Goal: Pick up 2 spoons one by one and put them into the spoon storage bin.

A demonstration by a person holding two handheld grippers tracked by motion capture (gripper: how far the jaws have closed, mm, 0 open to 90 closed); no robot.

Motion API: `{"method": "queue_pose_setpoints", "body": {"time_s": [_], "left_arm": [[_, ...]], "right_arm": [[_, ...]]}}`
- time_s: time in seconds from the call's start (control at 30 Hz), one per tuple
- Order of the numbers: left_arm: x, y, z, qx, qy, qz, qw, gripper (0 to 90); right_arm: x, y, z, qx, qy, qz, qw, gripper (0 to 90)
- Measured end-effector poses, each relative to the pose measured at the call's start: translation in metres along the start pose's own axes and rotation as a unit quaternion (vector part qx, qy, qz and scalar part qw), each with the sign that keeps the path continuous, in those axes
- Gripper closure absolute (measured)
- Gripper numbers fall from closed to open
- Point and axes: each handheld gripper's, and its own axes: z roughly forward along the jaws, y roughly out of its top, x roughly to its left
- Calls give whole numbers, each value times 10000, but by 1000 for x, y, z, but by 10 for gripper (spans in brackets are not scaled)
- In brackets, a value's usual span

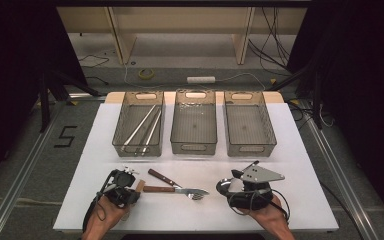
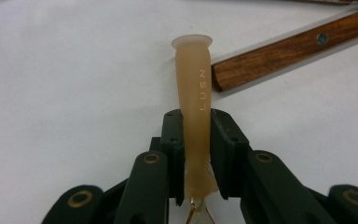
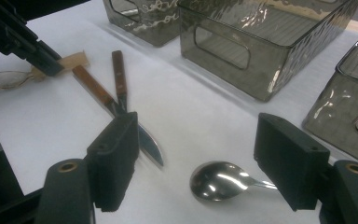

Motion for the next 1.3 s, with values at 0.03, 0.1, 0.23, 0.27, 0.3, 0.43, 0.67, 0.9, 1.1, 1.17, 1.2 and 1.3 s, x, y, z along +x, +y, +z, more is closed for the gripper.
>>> {"method": "queue_pose_setpoints", "body": {"time_s": [0.03, 0.1, 0.23, 0.27, 0.3, 0.43, 0.67, 0.9, 1.1, 1.17, 1.2, 1.3], "left_arm": [[2, 0, -3, -39, -6, -13, 10000, 761], [4, 1, -6, -117, -59, -40, 9999, 762], [6, 3, -11, -243, -146, 1, 9996, 762], [5, 3, -12, -278, -172, 0, 9995, 763], [6, 4, -13, -307, -169, 35, 9994, 763], [5, 6, -19, -448, -275, 103, 9986, 763], [6, 16, -27, -563, -370, 262, 9974, 763], [10, 32, -39, -782, -445, 320, 9954, 764], [18, 50, -56, -1122, -436, 320, 9922, 764], [20, 56, -60, -1225, -435, 312, 9910, 763], [22, 60, -63, -1270, -439, 303, 9905, 764], [28, 71, -64, -1362, -433, 280, 9893, 764]], "right_arm": [[0, 0, 0, -9, 1, -1, 10000, 317], [0, 0, -1, -19, 3, -7, 10000, 317], [-1, 0, -1, -20, 4, 20, 10000, 317], [-1, 0, -1, -24, 10, 26, 10000, 317], [-1, 0, -1, -26, 9, 27, 10000, 317], [-2, 0, -1, -23, -10, 37, 10000, 315], [-5, 0, -2, -39, -25, 63, 10000, 311], [-8, 0, -4, -55, -51, 124, 9999, 308], [-10, 0, -5, -74, -52, 119, 9999, 308], [-10, 0, -5, -69, -56, 115, 9999, 307], [-10, 0, -5, -69, -57, 118, 9999, 308], [-10, 0, -5, -72, -62, 115, 9999, 307]]}}
